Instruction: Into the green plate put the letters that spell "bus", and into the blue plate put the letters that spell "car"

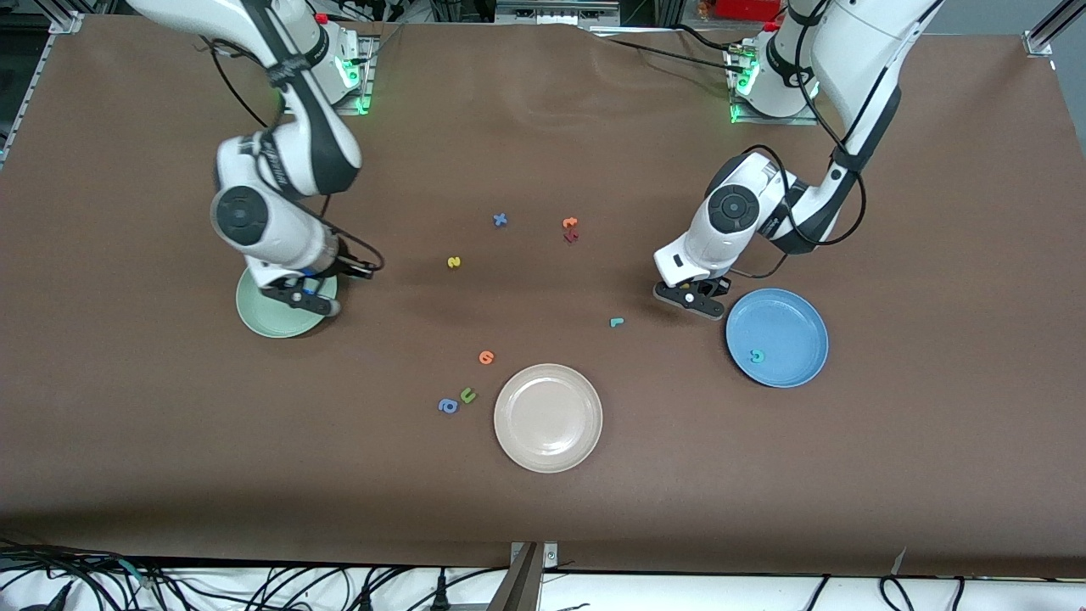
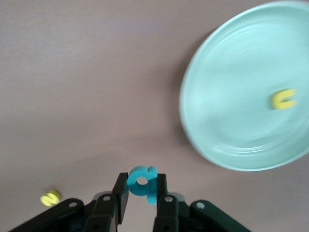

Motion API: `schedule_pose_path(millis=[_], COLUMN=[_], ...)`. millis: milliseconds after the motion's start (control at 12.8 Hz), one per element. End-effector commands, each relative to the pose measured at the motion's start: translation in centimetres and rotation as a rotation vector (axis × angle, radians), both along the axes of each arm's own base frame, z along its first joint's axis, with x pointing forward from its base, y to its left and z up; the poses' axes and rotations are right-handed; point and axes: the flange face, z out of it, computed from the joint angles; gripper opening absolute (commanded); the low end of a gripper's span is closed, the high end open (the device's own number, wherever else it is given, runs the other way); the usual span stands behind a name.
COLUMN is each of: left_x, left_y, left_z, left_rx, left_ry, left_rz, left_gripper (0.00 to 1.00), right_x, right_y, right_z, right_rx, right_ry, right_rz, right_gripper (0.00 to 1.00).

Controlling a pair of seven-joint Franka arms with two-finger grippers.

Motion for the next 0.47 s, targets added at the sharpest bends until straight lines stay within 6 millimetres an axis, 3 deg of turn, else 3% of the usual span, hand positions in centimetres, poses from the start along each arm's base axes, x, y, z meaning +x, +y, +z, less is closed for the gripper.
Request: schedule_pose_path(millis=[0,156,390], left_x=[2.9,4.7,6.1], left_y=[1.0,5.2,10.0], left_z=[5.2,5.4,3.6], left_rx=[0.095,0.098,0.102], left_ry=[0.013,0.033,0.056], left_rz=[-0.069,-0.073,-0.119], left_gripper=[0.15,0.16,0.27], right_x=[0.1,-0.7,-1.8], right_y=[-7.2,-10.0,-10.5], right_z=[-1.4,-4.4,-8.5], right_rx=[0.006,0.007,-0.005], right_ry=[0.047,0.080,0.083], right_rz=[0.091,0.114,0.117], right_gripper=[0.00,0.00,0.00])
